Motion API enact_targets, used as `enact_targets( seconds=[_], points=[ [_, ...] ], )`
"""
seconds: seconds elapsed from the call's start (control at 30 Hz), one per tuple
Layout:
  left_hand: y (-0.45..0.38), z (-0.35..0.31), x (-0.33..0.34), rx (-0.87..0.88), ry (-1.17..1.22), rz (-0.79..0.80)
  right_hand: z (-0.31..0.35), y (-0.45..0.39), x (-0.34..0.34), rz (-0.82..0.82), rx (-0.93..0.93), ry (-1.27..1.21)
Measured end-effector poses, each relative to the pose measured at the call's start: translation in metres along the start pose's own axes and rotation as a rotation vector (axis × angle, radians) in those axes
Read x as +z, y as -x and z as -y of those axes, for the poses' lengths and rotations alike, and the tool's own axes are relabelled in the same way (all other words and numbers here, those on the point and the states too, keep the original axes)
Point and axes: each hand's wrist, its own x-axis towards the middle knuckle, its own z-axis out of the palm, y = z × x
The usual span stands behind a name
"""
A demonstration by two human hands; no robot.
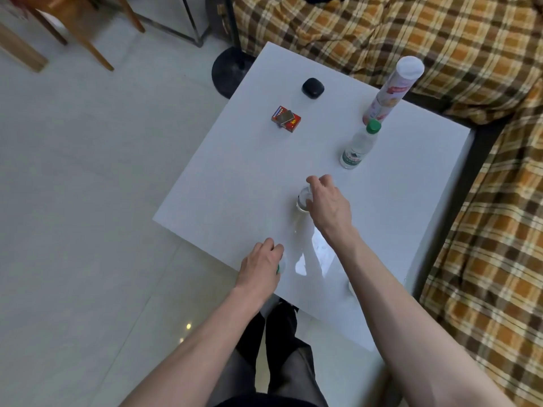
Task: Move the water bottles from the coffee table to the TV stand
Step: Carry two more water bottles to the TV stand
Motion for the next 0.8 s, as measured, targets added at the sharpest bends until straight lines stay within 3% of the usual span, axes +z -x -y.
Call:
enact_targets(
  seconds=[0.4, 0.8],
  points=[
    [-0.001, -0.008, -0.005, -0.040, 0.031, 0.037, -0.022, 0.020, 0.002, -0.042, 0.039, -0.188],
    [0.024, -0.051, -0.069, 0.040, -0.129, 0.114, -0.012, 0.132, -0.071, -0.245, 0.080, -0.271]
  ],
)
